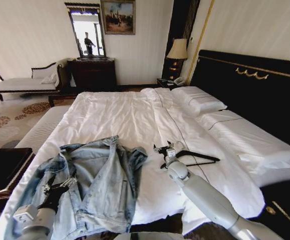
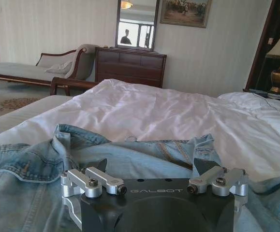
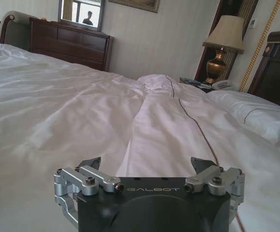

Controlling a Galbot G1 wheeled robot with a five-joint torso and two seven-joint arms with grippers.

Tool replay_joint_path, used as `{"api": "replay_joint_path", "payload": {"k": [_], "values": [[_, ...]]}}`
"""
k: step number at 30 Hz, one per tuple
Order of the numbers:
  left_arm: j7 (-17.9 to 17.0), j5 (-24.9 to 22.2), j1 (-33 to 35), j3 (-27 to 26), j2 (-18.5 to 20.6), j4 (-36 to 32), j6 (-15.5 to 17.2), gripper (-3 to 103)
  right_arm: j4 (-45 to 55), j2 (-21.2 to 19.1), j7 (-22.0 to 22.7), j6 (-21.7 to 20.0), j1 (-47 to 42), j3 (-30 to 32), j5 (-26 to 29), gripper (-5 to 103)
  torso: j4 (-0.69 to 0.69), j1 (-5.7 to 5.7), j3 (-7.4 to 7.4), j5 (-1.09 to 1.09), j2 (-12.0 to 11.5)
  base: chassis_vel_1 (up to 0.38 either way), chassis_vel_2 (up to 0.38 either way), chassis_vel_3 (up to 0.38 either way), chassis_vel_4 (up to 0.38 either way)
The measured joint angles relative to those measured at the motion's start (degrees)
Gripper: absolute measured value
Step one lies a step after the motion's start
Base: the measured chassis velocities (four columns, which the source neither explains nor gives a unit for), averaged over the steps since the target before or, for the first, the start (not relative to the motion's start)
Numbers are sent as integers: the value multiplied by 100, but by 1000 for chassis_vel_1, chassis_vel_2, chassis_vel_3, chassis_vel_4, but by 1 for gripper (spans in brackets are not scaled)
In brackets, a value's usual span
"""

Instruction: Pick up the clothes from the bed and hang them on the clothes hanger.

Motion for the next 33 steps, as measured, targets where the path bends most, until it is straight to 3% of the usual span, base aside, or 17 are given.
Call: {"api": "replay_joint_path", "payload": {"k": [7, 11, 13, 15, 16, 20, 21, 25, 27, 29, 30, 33], "values": [[1, 34, -12, 47, -21, -5, 3, 100, 237, -303, -178, 127, -221, 205, -33, 100, -2, 0, 1, 4, 0, -118, -115, 115, 108], [-2, 49, 3, 50, -36, -8, 4, 100, 437, -672, -513, 254, -315, 430, 99, 100, 1, 0, -1, -9, 0, 39, 25, -31, -21], [-3, 50, 19, 49, -43, -8, 1, 100, 524, -871, -725, 283, -346, 574, 243, 100, 5, 0, -1, -4, 0, 63, 75, -45, -53], [15, 50, 37, 58, -42, -7, -16, 100, 588, -1280, -1170, 288, -361, 796, 535, 100, 4, 0, -1, -1, 0, 32, 39, -7, -11], [15, 50, 37, 58, -42, -7, -16, 100, 588, -1280, -1170, 288, -361, 796, 535, 100, 4, 0, -1, -1, 0, 0, 0, 0, 0], [36, 49, 9, 113, -15, 12, -27, 100, 352, -1860, -1975, 236, -156, 986, 672, 100, -2, 0, 0, 4, 0, 0, 0, 0, 0], [36, 49, 9, 113, -15, 12, -27, 100, 352, -1860, -1975, 236, -156, 986, 672, 100, -2, 0, 0, 4, 0, 0, 0, 0, 0], [39, 59, -43, 159, -8, 31, -30, 100, -26, -2241, -2744, -51, 131, 1041, 651, 100, 0, 0, 0, 1, 0, 0, 0, 0, 0], [39, 66, -51, 170, -12, 47, -34, 100, -120, -2320, -2921, -75, 213, 1010, 611, 100, 0, 0, 0, -2, 0, 0, 0, 0, 0], [40, 72, -54, 184, -18, 61, -41, 100, -277, -2409, -3177, -99, 374, 913, 526, 100, 0, 0, 0, -2, 0, 0, 0, 0, 0], [42, 79, -52, 200, -36, 63, -45, 100, -542, -2470, -3513, -101, 678, 710, 419, 100, 2, 0, 0, -1, 0, 0, 0, 0, 0], [44, 91, -43, 208, -51, 60, -47, 100, -694, -2526, -3798, -189, 923, 489, 475, 100, 3, 0, 0, 2, 0, 0, 0, 0, 0]]}}
